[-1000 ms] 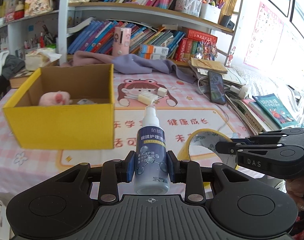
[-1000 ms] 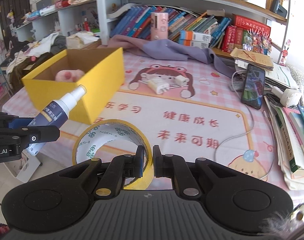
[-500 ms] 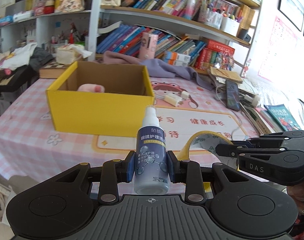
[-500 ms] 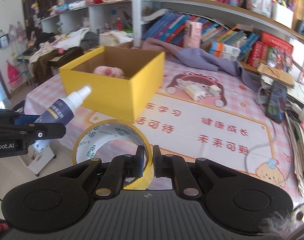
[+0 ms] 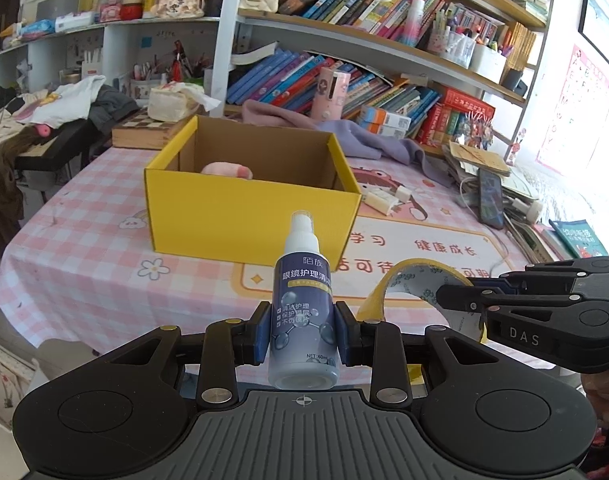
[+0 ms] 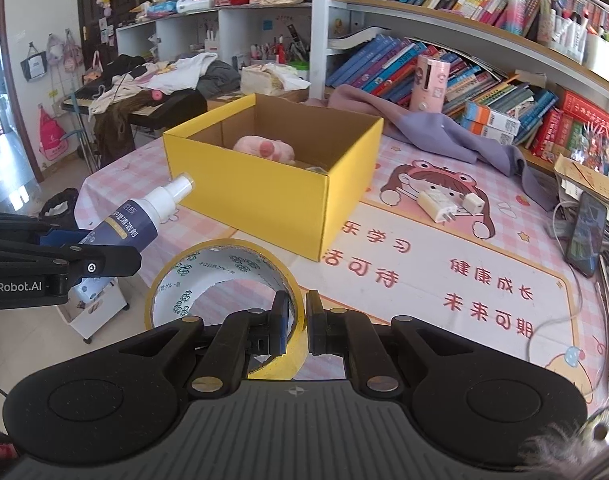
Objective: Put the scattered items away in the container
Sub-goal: 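Carry the spray bottle and tape roll toward the yellow box with both tools, then lower the bottle and tape into the yellow box and open both grippers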
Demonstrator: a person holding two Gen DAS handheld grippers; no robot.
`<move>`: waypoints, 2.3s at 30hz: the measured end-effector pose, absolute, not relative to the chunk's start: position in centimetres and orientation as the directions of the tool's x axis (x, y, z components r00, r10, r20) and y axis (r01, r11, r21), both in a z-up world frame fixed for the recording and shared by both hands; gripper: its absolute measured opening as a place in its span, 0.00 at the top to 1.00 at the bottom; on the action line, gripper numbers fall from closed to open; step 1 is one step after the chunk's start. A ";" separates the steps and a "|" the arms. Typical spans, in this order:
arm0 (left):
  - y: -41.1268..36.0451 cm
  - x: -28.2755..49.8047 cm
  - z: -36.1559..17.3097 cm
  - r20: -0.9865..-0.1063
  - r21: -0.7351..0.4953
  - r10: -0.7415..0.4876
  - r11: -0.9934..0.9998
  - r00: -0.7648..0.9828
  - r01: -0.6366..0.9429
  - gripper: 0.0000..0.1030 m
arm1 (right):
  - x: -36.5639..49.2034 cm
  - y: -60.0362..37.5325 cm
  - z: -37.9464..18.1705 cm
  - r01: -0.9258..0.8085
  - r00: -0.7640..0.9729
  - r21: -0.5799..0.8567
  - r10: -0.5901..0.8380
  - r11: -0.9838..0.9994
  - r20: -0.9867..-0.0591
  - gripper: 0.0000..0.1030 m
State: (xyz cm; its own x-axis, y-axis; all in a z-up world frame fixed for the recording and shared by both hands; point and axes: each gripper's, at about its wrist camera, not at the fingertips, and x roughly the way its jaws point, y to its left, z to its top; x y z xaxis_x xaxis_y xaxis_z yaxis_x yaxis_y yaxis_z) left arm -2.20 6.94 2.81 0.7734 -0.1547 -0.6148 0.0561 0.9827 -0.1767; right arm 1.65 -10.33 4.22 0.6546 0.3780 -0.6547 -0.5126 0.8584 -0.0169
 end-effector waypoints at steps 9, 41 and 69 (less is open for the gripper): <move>8.6 -2.3 2.4 -0.626 -0.168 -0.133 0.985 0.768 0.034 0.70 | 1.9 -8.2 4.1 -0.544 0.636 -0.018 0.398 0.839 -0.661 0.92; 10.9 8.6 6.2 -0.566 -0.055 -0.094 0.996 0.819 0.076 0.70 | 13.7 -4.1 7.4 -0.582 0.678 -0.006 0.480 0.813 -0.557 0.92; 10.3 30.7 0.0 -0.804 -0.003 -0.110 0.983 0.585 0.182 0.70 | 26.8 1.8 0.3 -0.750 0.569 -0.258 0.395 0.609 -0.722 0.91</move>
